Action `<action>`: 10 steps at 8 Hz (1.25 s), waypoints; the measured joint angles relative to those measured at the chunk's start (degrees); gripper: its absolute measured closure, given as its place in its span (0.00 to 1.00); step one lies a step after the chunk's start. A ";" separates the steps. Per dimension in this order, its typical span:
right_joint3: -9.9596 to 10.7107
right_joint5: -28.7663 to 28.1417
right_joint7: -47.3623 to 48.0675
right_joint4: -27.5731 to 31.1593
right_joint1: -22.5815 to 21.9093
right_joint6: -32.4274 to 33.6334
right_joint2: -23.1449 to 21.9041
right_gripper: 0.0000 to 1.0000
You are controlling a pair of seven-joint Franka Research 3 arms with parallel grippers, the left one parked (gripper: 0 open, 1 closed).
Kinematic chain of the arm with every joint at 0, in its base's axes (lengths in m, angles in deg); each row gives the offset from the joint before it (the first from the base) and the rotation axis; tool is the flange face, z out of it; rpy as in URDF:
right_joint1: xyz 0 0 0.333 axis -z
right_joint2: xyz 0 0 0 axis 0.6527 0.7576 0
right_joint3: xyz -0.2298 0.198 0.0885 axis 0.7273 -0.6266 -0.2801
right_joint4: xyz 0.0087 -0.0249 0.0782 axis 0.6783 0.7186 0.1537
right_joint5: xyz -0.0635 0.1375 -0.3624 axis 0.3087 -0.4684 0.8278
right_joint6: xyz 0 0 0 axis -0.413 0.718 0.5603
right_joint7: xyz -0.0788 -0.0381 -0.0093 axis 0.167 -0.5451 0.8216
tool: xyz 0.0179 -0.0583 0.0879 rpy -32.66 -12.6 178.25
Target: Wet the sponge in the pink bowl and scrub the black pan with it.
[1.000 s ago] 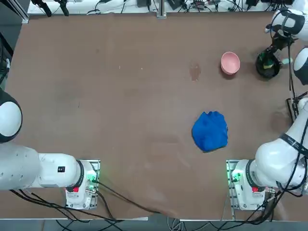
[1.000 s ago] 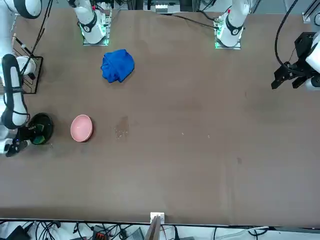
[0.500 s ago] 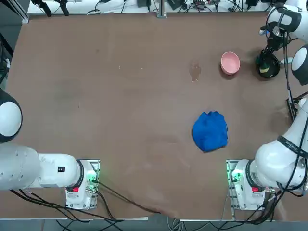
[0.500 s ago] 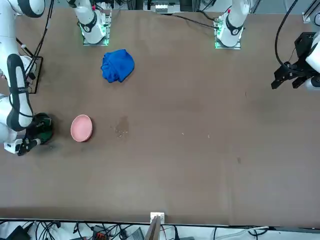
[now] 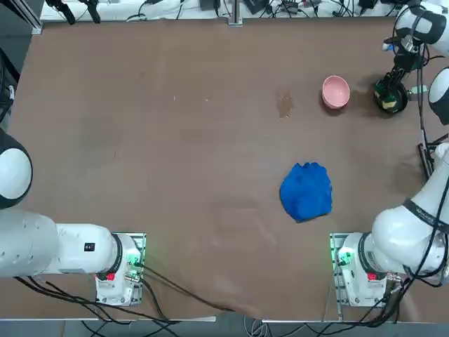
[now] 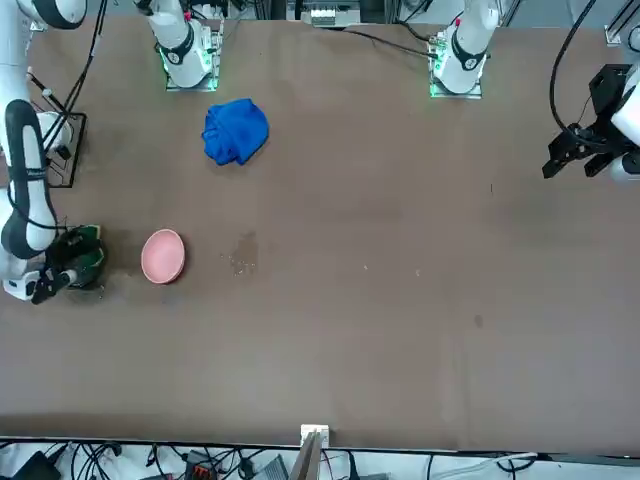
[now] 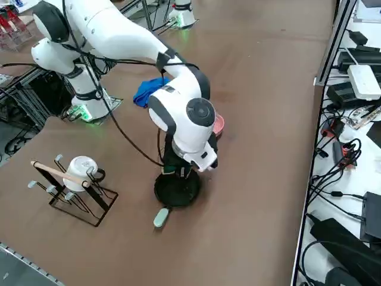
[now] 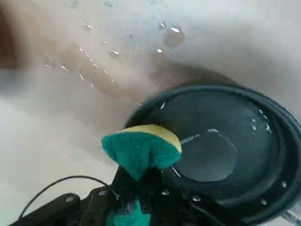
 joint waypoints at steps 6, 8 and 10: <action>-4.20 -3.19 8.57 -0.31 -6.59 6.37 -9.40 0.92; -4.74 -4.28 20.01 -0.29 -15.18 6.41 -11.51 0.92; -4.91 -4.50 30.52 -0.05 -23.42 4.71 -11.81 0.92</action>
